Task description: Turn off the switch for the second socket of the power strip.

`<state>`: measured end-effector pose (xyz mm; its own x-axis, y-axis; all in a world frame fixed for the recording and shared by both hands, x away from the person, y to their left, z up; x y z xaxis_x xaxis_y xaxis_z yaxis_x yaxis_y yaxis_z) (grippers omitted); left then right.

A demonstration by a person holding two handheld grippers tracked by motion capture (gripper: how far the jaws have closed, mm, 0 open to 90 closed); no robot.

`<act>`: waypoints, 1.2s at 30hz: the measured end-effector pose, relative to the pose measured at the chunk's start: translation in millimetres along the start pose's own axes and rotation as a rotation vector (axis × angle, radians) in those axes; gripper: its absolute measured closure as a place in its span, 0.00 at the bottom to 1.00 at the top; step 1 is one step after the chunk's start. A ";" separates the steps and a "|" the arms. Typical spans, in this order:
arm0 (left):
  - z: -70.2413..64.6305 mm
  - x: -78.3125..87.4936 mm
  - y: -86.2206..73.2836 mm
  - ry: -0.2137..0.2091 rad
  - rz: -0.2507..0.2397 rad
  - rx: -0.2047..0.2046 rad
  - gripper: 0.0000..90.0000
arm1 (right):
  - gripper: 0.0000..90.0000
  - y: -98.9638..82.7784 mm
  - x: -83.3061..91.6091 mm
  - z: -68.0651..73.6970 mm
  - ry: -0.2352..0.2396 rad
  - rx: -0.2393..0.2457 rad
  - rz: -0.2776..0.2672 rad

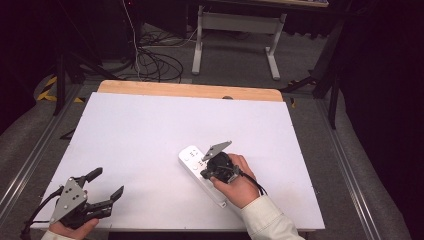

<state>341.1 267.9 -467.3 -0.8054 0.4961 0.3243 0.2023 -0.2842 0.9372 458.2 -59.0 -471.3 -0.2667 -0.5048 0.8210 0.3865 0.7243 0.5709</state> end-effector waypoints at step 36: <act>-1.2 -0.7 -0.2 0.002 0.003 -0.003 0.21 | 1.00 -5.6 -4.9 2.8 -0.021 0.004 -0.018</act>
<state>340.9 266.7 -467.8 -0.8057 0.4937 0.3272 0.2033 -0.2883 0.9357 454.9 -59.3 -478.5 -0.2923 -0.5076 0.8105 0.3782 0.7171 0.5855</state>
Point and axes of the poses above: each handheld gripper's, and its own axes: x roughly backward along the jaws, y roughly out of its top, z roughly to its left, the point moved 4 cm from there along -x, roughly forward along the jaws, and after that the axes turned 1 degree about -y, right-handed, at the moved point
